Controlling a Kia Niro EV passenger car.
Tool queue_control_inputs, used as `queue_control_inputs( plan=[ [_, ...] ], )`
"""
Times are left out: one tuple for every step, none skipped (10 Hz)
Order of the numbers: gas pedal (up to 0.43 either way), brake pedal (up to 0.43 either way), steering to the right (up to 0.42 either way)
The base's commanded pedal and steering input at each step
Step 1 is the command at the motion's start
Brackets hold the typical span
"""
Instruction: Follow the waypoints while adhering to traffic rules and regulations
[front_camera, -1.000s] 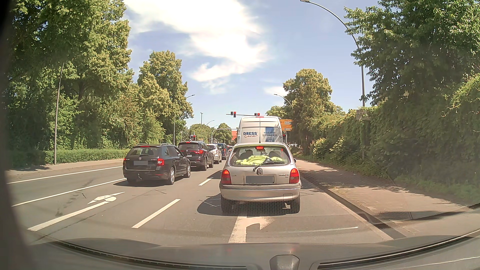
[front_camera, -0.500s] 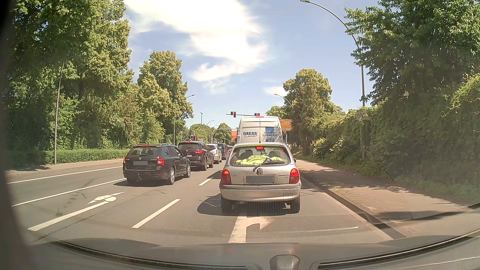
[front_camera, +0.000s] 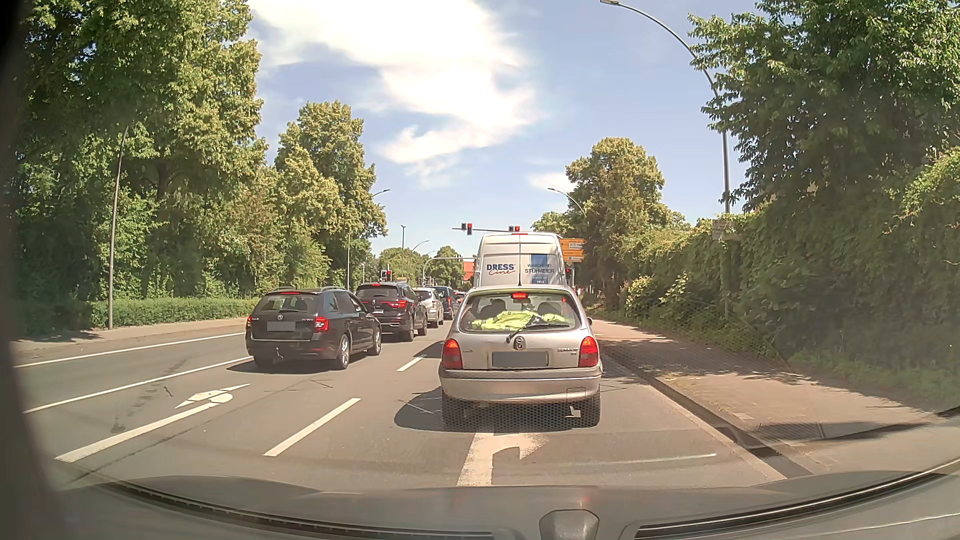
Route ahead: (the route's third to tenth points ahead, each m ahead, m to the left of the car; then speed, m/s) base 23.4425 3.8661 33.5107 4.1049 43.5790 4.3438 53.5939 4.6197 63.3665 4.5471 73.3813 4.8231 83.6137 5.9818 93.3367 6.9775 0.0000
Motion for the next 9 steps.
queue_control_inputs(
  plan=[
    [0.0,0.22,0.008],
    [0.0,0.22,0.007],
    [0.0,0.22,0.008],
    [0.0,0.22,0.008],
    [0.0,0.22,0.008],
    [0.0,0.22,0.007],
    [0.0,0.22,0.008],
    [0.0,0.226,0.008],
    [0.0,0.22,0.008]
  ],
)
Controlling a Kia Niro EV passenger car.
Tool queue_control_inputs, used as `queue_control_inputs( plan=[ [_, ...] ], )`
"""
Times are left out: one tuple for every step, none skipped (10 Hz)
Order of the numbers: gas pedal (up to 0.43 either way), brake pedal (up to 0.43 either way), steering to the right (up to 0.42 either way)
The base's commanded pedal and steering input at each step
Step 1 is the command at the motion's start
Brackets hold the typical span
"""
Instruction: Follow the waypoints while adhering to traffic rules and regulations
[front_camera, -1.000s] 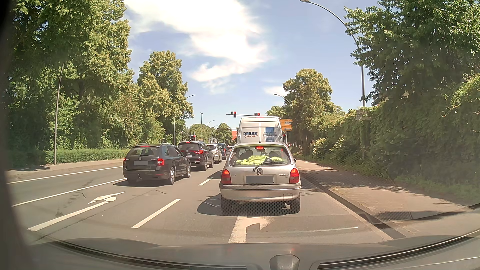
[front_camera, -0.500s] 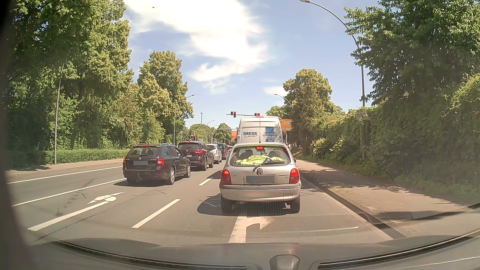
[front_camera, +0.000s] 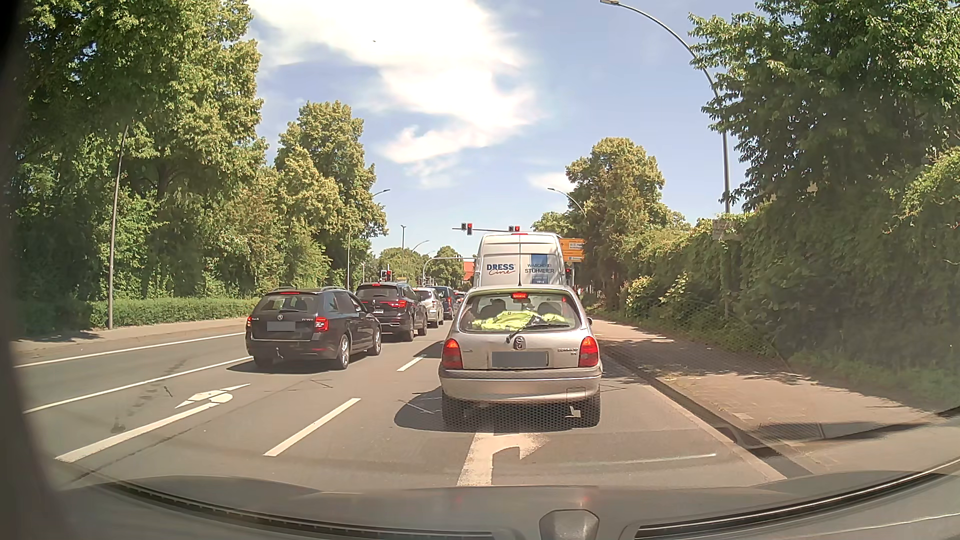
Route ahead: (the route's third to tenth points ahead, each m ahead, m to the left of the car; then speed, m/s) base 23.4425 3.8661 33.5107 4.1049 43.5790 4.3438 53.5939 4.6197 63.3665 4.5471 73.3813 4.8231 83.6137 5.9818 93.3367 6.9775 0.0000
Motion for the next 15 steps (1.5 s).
queue_control_inputs(
  plan=[
    [0.0,0.226,0.008],
    [0.0,0.226,0.008],
    [0.0,0.22,0.008],
    [0.0,0.226,0.007],
    [0.0,0.226,0.008],
    [0.0,0.226,0.008],
    [0.0,0.226,0.008],
    [0.0,0.226,0.008],
    [0.0,0.226,0.008],
    [0.0,0.226,0.008],
    [0.0,0.226,0.008],
    [0.0,0.226,0.008],
    [0.0,0.226,0.008],
    [0.0,0.226,0.008],
    [0.0,0.226,0.008]
  ],
)
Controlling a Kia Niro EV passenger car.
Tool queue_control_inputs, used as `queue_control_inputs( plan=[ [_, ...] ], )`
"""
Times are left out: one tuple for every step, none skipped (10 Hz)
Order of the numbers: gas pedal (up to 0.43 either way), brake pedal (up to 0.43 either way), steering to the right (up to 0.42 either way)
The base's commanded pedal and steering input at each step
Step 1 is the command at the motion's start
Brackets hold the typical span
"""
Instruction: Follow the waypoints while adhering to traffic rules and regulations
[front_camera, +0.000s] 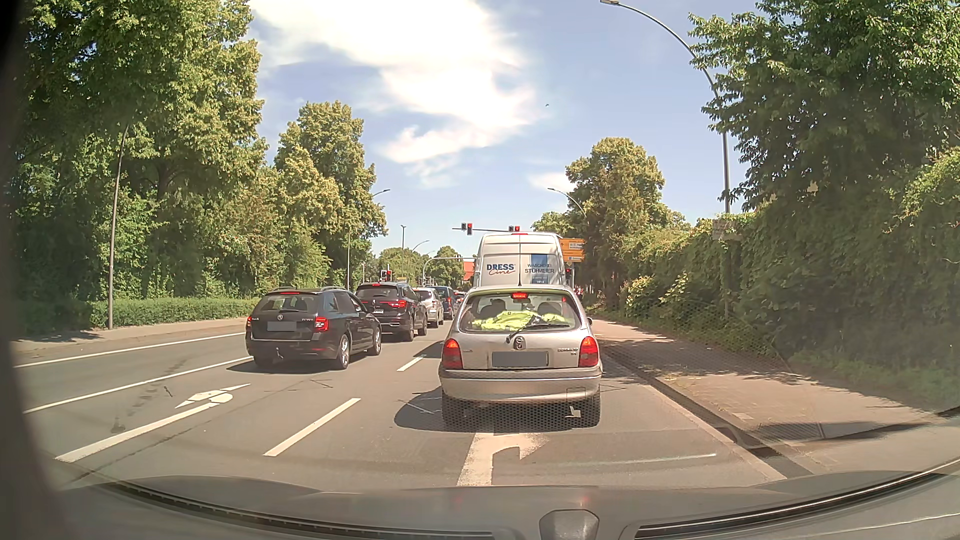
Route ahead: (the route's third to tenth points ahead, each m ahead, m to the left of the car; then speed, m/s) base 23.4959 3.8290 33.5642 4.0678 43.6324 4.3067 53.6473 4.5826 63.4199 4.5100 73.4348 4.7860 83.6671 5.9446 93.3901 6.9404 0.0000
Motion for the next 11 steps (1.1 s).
queue_control_inputs(
  plan=[
    [0.0,0.22,0.008],
    [0.0,0.22,0.008],
    [0.0,0.226,0.008],
    [0.0,0.226,0.008],
    [0.0,0.226,0.007],
    [0.0,0.226,0.008],
    [0.0,0.226,0.007],
    [0.0,0.226,0.007],
    [0.0,0.226,0.007],
    [0.0,0.226,0.007],
    [0.0,0.226,0.008]
  ],
)
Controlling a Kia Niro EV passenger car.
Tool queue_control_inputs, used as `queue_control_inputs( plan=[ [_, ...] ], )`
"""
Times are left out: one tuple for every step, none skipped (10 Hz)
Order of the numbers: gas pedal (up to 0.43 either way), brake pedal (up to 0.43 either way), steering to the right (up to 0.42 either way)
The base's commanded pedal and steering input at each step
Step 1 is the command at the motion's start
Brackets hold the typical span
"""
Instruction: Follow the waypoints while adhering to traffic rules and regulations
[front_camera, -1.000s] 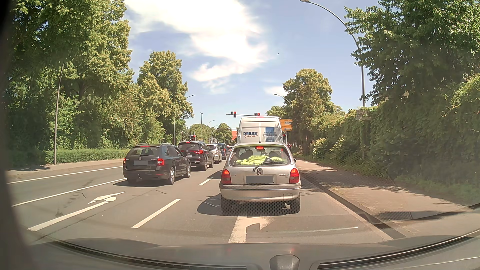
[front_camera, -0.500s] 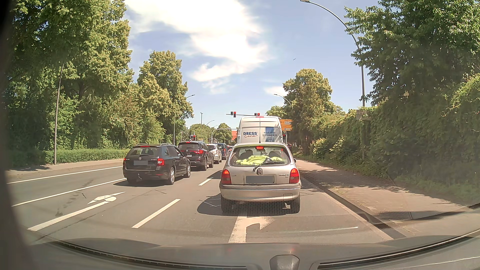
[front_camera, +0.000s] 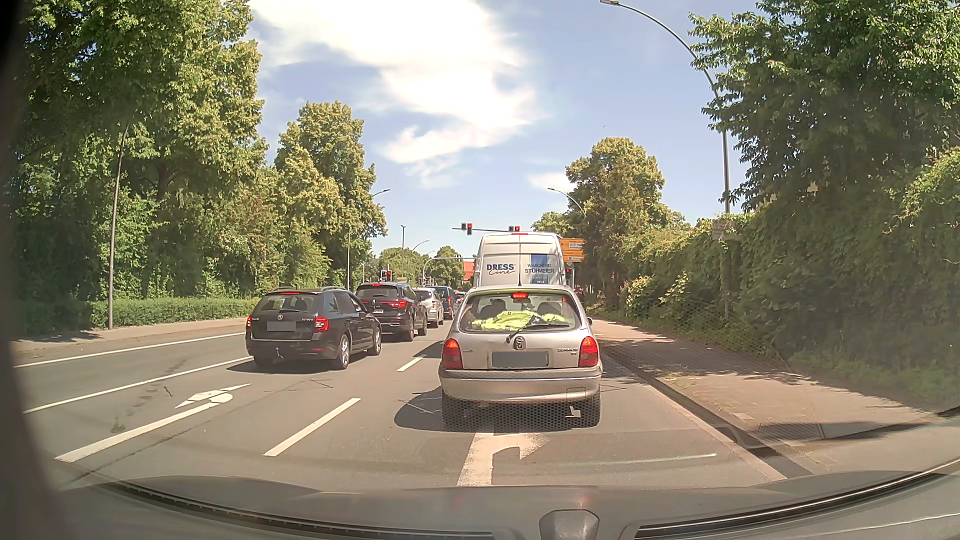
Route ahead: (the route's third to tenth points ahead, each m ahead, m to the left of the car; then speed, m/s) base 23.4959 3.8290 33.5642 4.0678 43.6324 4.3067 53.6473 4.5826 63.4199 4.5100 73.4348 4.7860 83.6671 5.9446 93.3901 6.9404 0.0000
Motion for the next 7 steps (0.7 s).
queue_control_inputs(
  plan=[
    [0.0,0.226,0.008],
    [0.0,0.226,0.008],
    [0.0,0.226,0.008],
    [0.0,0.226,0.008],
    [0.0,0.226,0.008],
    [0.0,0.226,0.008],
    [0.0,0.226,0.008]
  ],
)
